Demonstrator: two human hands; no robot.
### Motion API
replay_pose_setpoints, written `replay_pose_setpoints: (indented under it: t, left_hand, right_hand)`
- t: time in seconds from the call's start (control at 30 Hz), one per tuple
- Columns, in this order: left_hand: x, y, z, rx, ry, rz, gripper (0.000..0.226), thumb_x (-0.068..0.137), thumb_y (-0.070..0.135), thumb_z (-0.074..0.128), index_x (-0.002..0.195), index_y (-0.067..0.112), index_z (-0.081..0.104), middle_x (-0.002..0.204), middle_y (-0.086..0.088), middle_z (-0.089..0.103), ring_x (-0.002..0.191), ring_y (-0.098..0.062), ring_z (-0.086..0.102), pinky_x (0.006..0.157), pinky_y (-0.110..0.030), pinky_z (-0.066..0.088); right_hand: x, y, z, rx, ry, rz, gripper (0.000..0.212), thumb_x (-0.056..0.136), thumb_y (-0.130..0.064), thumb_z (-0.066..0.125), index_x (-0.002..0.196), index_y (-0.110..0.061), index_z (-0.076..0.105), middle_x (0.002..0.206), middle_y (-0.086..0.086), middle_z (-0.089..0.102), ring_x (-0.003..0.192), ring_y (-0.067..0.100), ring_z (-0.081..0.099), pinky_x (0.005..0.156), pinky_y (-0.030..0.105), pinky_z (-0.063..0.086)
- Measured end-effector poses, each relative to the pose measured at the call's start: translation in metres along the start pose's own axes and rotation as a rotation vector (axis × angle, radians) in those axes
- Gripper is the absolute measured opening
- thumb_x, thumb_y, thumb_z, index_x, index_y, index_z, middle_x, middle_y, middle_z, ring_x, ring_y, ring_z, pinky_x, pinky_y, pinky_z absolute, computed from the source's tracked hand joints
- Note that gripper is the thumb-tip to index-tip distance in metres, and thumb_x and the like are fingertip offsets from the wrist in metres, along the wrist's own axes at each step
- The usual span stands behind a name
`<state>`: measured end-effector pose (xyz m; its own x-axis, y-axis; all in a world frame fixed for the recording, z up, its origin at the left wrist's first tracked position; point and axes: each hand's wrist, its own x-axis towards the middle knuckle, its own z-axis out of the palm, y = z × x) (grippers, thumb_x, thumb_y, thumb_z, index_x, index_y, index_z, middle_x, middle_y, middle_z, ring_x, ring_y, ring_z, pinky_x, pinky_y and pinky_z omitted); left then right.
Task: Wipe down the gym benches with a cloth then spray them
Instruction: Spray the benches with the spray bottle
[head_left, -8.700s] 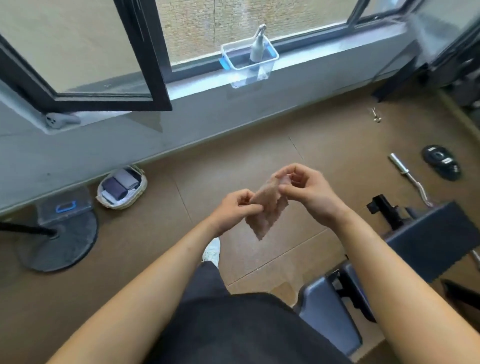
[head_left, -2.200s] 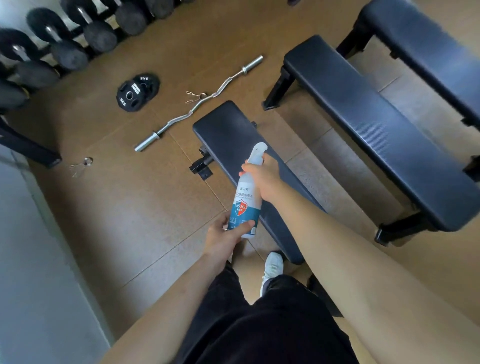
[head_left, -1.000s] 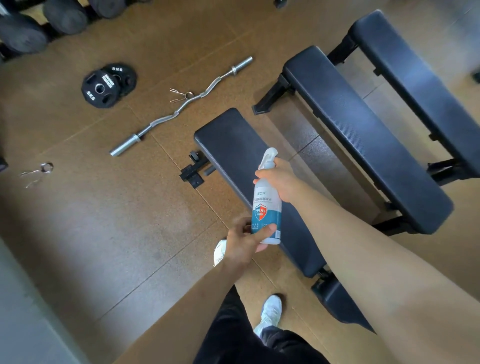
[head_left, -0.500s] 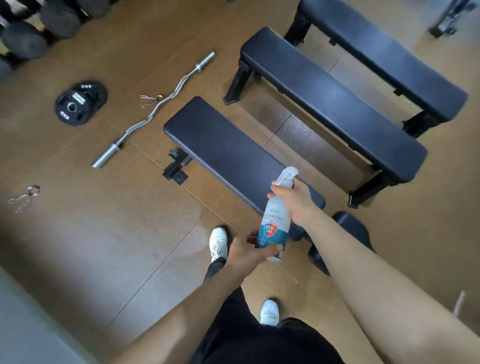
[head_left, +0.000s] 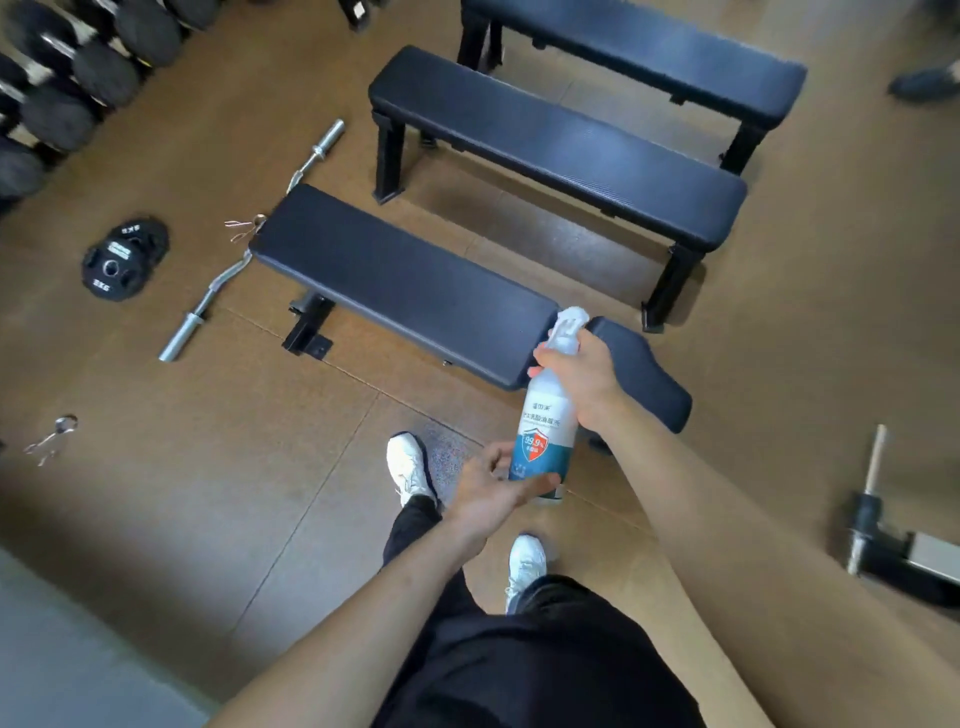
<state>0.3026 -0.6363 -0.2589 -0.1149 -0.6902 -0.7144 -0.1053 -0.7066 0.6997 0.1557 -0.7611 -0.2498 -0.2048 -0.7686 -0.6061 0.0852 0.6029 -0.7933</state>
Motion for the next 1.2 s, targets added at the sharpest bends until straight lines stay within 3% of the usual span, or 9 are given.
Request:
replay_pose_setpoints:
  t: [0.13,0.33,0.53,0.67,0.73,0.83,0.9,1.03,1.2]
  left_hand:
    - [-0.028,-0.018,0.034,0.039,-0.054,0.010,0.050,0.074,0.019,0.092,0.116,0.014,0.066,0.091,0.012,0.074,0.082,-0.004,0.073,0.069,-0.019,0.055]
    - [-0.048,-0.039,0.056,0.108,-0.161,0.038,0.071,0.053,0.043,0.097,0.114,0.018,0.069,0.106,0.002,0.073,0.096,-0.018,0.075,0.089,-0.039,0.062]
    - [-0.073,-0.057,0.072,0.162,-0.288,0.043,0.050,0.063,0.026,0.095,0.108,0.020,0.073,0.087,0.013,0.074,0.089,-0.015,0.074,0.092,-0.044,0.060]
    - [-0.089,-0.065,0.076,0.189,-0.404,0.024,0.063,0.055,0.039,0.097,0.110,0.021,0.071,0.095,0.007,0.079,0.097,-0.024,0.075,0.097,-0.051,0.057]
    - [-0.096,-0.073,0.076,0.199,-0.444,0.027,0.055,0.065,0.030,0.096,0.112,0.019,0.070,0.095,0.005,0.079,0.092,-0.020,0.076,0.096,-0.048,0.056]
    - [-0.101,-0.077,0.069,0.183,-0.447,0.042,0.045,0.073,0.012,0.092,0.112,0.013,0.070,0.093,0.002,0.080,0.087,-0.019,0.077,0.090,-0.045,0.059]
    - [-0.102,-0.078,0.061,0.171,-0.442,0.053,0.044,0.072,0.010,0.092,0.110,0.012,0.070,0.095,-0.001,0.080,0.088,-0.021,0.077,0.086,-0.044,0.061]
    - [-0.102,-0.081,0.040,0.127,-0.383,0.066,0.044,0.072,0.012,0.092,0.111,0.009,0.070,0.092,-0.001,0.079,0.081,-0.016,0.076,0.068,-0.026,0.057]
    - [-0.094,-0.078,0.007,0.068,-0.238,0.085,0.049,0.067,0.014,0.095,0.109,0.014,0.072,0.093,0.000,0.076,0.088,-0.022,0.077,0.080,-0.036,0.063]
  right_hand:
    - [-0.031,0.018,-0.044,0.059,0.031,-0.007,0.016,0.088,-0.001,0.073,0.100,-0.006,0.063,0.097,0.012,0.072,0.079,0.027,0.075,0.071,0.036,0.063]
    - [-0.076,0.043,-0.091,0.148,0.145,-0.021,0.018,0.090,-0.003,0.072,0.102,-0.008,0.060,0.092,0.010,0.067,0.082,0.030,0.075,0.067,0.036,0.061]
    - [-0.125,0.069,-0.125,0.247,0.317,-0.014,0.016,0.092,0.001,0.067,0.092,-0.010,0.055,0.086,0.007,0.063,0.063,0.020,0.071,0.063,0.034,0.057]
    - [-0.154,0.080,-0.142,0.246,0.372,0.003,0.019,0.093,-0.002,0.069,0.108,-0.005,0.059,0.095,0.009,0.067,0.065,0.018,0.075,0.060,0.032,0.057]
    - [-0.165,0.084,-0.143,0.243,0.404,-0.001,0.019,0.092,0.000,0.068,0.108,-0.004,0.059,0.093,0.011,0.068,0.061,0.015,0.073,0.059,0.032,0.057]
    - [-0.174,0.090,-0.138,0.261,0.418,-0.011,0.016,0.092,-0.001,0.068,0.101,-0.009,0.057,0.093,0.014,0.066,0.062,0.016,0.070,0.061,0.032,0.057]
    - [-0.175,0.091,-0.129,0.268,0.385,-0.006,0.016,0.092,0.000,0.068,0.100,-0.009,0.057,0.093,0.013,0.064,0.066,0.019,0.070,0.062,0.033,0.057]
    - [-0.165,0.081,-0.100,0.237,0.320,-0.008,0.016,0.090,0.003,0.069,0.099,-0.008,0.061,0.089,0.011,0.068,0.071,0.027,0.072,0.072,0.042,0.060]
    - [-0.149,0.061,-0.047,0.054,0.248,-0.026,0.018,0.091,-0.003,0.071,0.106,-0.005,0.061,0.092,0.013,0.068,0.078,0.029,0.074,0.078,0.045,0.062]
